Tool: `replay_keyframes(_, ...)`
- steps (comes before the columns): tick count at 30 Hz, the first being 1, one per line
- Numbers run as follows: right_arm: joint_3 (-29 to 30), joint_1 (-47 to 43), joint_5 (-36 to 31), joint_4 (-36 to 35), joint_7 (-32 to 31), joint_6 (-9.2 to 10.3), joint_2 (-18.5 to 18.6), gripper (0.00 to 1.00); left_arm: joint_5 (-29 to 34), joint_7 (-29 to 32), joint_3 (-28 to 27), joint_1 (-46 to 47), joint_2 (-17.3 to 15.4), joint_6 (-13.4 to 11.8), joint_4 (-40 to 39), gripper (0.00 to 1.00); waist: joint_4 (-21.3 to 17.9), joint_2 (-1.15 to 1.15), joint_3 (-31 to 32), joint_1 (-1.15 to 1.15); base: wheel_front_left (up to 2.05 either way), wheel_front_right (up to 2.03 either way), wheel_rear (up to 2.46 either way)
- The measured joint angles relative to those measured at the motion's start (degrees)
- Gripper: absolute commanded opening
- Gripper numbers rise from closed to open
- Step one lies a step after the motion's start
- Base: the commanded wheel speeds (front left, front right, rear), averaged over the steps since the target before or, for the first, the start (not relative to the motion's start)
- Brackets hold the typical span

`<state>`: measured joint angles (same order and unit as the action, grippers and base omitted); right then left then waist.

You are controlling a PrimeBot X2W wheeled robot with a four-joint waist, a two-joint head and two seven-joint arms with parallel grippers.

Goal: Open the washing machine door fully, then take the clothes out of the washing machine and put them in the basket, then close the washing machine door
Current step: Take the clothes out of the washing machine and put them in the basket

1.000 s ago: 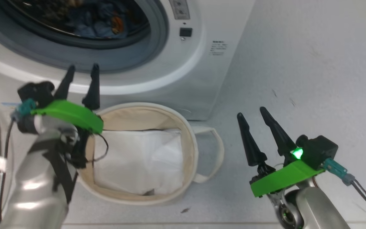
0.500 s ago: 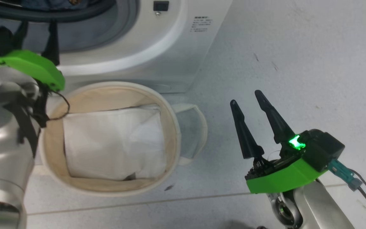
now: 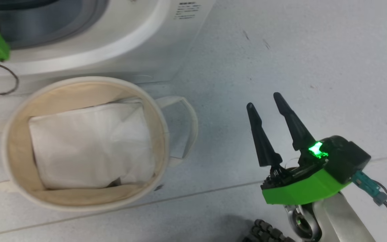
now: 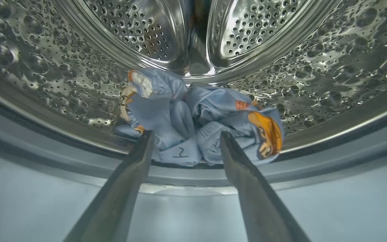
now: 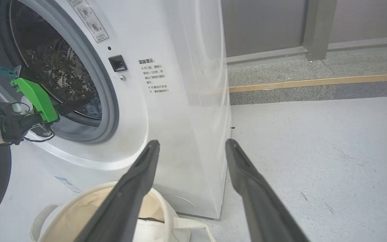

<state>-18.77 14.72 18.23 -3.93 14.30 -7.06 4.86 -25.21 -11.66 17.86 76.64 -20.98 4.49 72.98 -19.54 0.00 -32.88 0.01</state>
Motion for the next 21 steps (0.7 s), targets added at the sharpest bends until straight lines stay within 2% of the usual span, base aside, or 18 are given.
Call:
replay_keyframes(5, 0.66, -0.01, 0.0, -0.64, 0.0, 0.0, -0.58, 1.0, 0.54, 0.75, 0.43, 1.54, -1.41, -0.46, 0.63, 1.0, -1.58, 0.0, -1.5, 0.0, 0.0, 0.0, 0.0)
replay_keyframes(9, 1.34, -0.13, 0.0, -1.36, 0.0, 0.0, -0.68, 1.0, 0.67, 2.34, 0.62, 2.19, -1.77, -2.15, 1.26, 1.0, -2.61, 0.0, -2.7, 0.0, 0.0, 0.0, 0.0)
replay_keyframes(10, 1.57, -0.24, 0.0, -1.55, 0.0, 0.0, -0.7, 1.0, 0.71, 2.92, 0.71, 2.41, -1.97, -2.81, 1.32, 0.74, -2.78, 0.0, -2.95, 0.0, 0.0, 0.0, 0.0)
replay_keyframes(11, 1.74, -0.34, 0.0, -1.79, 0.0, 0.0, -0.73, 1.0, 0.85, 3.09, 0.75, 2.61, -2.2, -3.59, 1.42, 0.0, -2.92, 0.0, -3.18, 0.0, 0.0, 0.0, 0.0)
replay_keyframes(16, 2.09, -1.12, 0.0, -2.02, 0.01, 0.0, -0.98, 1.0, 0.81, 3.5, 0.64, 3.36, -2.81, -5.95, 1.54, 0.0, -3.05, 0.0, -3.44, 0.0, 0.0, 0.0, 0.0)
replay_keyframes(21, 2.08, -1.08, 0.0, -2.09, 0.01, 0.0, -1.01, 1.0, 0.24, 3.01, 0.69, 3.31, -2.12, -5.45, 1.71, 0.0, -1.94, 0.0, -2.83, -0.01, 0.0, 0.0, 0.0)
